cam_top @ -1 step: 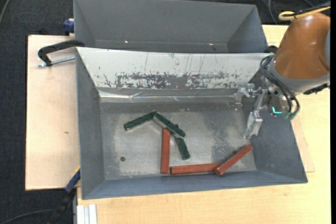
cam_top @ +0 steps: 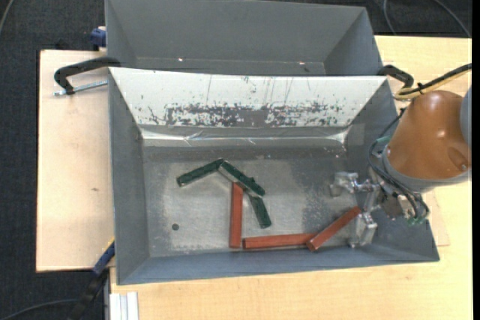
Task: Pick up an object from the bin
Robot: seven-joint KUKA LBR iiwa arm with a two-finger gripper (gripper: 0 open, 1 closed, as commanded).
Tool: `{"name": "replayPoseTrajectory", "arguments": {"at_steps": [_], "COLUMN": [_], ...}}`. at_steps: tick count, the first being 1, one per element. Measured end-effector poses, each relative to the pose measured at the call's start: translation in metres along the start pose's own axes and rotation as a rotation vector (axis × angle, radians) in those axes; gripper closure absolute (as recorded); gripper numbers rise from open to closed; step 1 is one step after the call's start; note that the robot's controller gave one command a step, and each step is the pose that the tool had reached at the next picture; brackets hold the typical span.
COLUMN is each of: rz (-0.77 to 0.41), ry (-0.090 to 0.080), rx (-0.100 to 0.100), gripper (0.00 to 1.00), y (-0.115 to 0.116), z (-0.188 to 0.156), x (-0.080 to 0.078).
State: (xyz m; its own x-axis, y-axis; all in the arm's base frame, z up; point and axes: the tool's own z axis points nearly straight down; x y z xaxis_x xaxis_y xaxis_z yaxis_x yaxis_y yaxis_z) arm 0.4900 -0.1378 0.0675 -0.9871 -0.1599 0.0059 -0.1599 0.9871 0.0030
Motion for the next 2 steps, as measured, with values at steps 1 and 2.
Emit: {"name": "replayPoseTrajectory", "arguments": {"at_steps": [1,2], "rz": [-0.003,-0.038], "ry": [-0.007,-0.020], "rx": [0.003,0.008], "gripper": [1.00,1.00], "y": [0.000,0.016], "z": [-0.003,-0.170], "x": [-0.003,-0.011]}}
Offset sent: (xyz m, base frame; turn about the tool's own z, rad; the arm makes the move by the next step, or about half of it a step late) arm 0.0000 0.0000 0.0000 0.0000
